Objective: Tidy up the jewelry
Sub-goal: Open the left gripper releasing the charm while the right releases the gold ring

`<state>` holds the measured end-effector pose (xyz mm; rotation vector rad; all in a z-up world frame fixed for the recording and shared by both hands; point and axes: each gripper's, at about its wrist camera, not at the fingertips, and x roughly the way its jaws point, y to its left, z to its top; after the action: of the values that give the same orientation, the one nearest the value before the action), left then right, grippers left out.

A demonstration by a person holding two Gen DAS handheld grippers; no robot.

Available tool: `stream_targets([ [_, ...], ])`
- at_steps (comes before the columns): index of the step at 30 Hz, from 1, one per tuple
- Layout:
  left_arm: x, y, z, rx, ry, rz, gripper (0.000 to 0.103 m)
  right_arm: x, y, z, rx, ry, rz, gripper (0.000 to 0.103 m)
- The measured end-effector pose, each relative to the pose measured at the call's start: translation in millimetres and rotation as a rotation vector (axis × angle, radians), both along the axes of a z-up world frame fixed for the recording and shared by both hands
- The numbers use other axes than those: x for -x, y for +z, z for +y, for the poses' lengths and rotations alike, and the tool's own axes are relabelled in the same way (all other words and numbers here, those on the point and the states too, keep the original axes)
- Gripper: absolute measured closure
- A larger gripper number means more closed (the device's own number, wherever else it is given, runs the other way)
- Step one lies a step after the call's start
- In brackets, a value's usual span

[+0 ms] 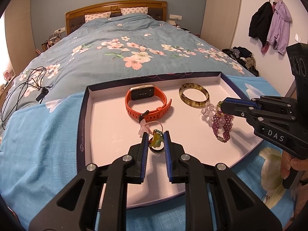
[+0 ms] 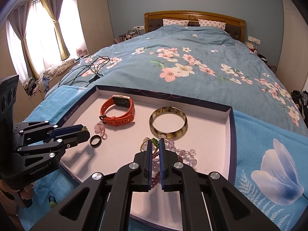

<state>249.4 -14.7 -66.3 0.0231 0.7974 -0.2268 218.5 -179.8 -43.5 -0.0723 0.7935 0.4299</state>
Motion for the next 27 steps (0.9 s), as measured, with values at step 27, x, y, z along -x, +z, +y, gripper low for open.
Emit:
stream_targets([
  [27,37,26,1,0.005,-0.010,-0.092,0.050,40,24,-26,-0.075,-0.035,-0.056,0.062],
])
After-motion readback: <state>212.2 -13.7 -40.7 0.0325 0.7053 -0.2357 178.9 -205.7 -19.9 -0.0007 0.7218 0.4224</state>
